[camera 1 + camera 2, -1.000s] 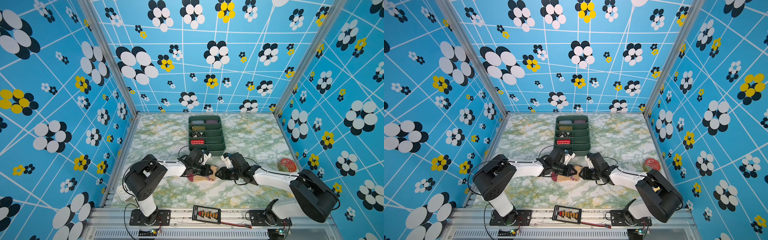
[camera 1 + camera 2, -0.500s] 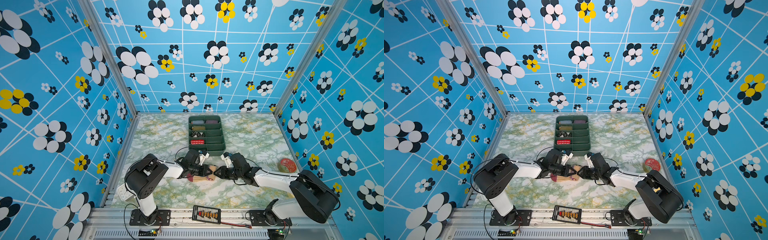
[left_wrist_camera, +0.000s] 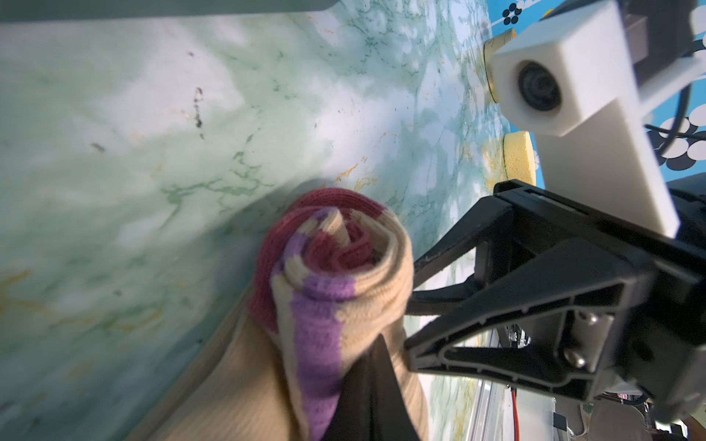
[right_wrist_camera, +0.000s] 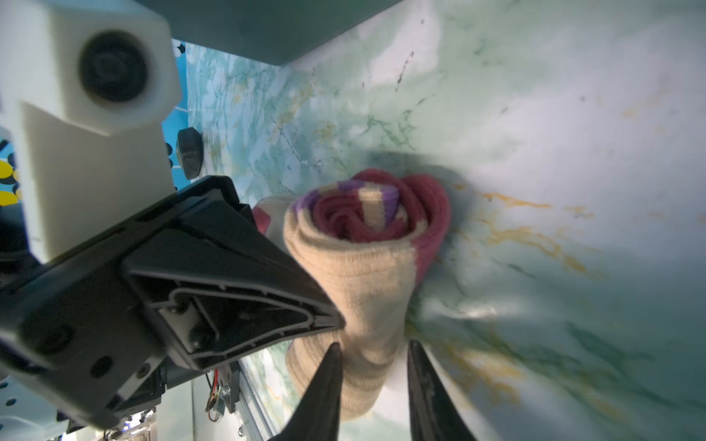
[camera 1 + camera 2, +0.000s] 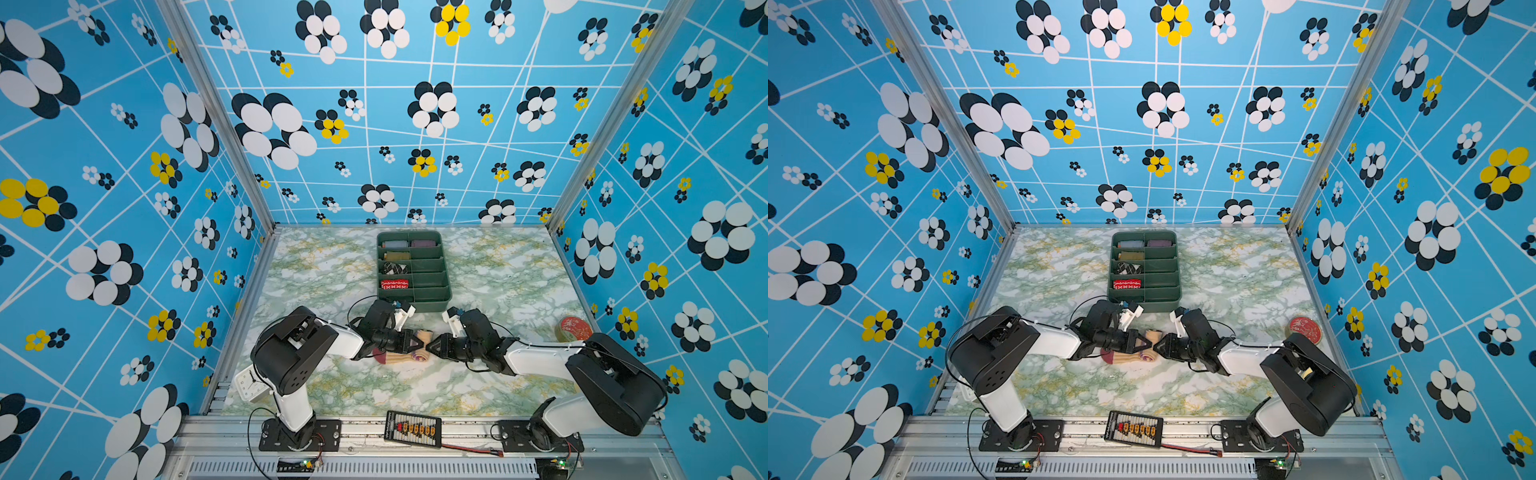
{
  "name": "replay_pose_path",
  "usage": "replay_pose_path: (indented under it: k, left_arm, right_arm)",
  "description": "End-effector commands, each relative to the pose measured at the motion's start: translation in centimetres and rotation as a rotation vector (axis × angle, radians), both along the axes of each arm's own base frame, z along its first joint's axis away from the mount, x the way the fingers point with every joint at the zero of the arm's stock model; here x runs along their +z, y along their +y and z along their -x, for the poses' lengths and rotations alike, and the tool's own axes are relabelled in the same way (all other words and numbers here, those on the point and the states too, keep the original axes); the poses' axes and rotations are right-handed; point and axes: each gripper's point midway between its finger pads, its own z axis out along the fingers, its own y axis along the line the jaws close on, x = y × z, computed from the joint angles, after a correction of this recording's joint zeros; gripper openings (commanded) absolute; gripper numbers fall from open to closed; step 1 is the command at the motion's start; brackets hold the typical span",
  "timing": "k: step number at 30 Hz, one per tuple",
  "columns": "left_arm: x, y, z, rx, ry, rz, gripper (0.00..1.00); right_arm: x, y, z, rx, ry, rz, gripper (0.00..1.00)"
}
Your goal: Roll the socks
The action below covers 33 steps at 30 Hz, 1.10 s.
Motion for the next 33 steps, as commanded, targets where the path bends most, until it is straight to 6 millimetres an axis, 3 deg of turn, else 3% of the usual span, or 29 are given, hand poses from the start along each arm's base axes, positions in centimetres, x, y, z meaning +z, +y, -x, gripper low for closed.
replay_pose_path:
  k: [1,14,23,33]
  left_arm:
    - [-7.4,5.1,3.3,0.081,0.217,-0.267,0.00]
    - [-6.6,4.3,3.0,0.079,0.218,-0.224,0.00]
    - [-5.7,4.2,2.9,0.076,0.209,-0.211,0.00]
    - [-4.7,4.8,3.1,0.058,0.194,-0.268,0.00]
  right_arm:
    - [-0.6,0.1,0.2,-0.008,0.023,-0.028,0.31]
    - [-1.2,1.3,0.1,0.002,0.036,-0.062,0.30]
    - [-0.6,1.6,-0.3,-0.001,-0.024,-0.031,0.09]
    - [1.3,0.5,-0.4,0.035,-0.111,0.156,0.05]
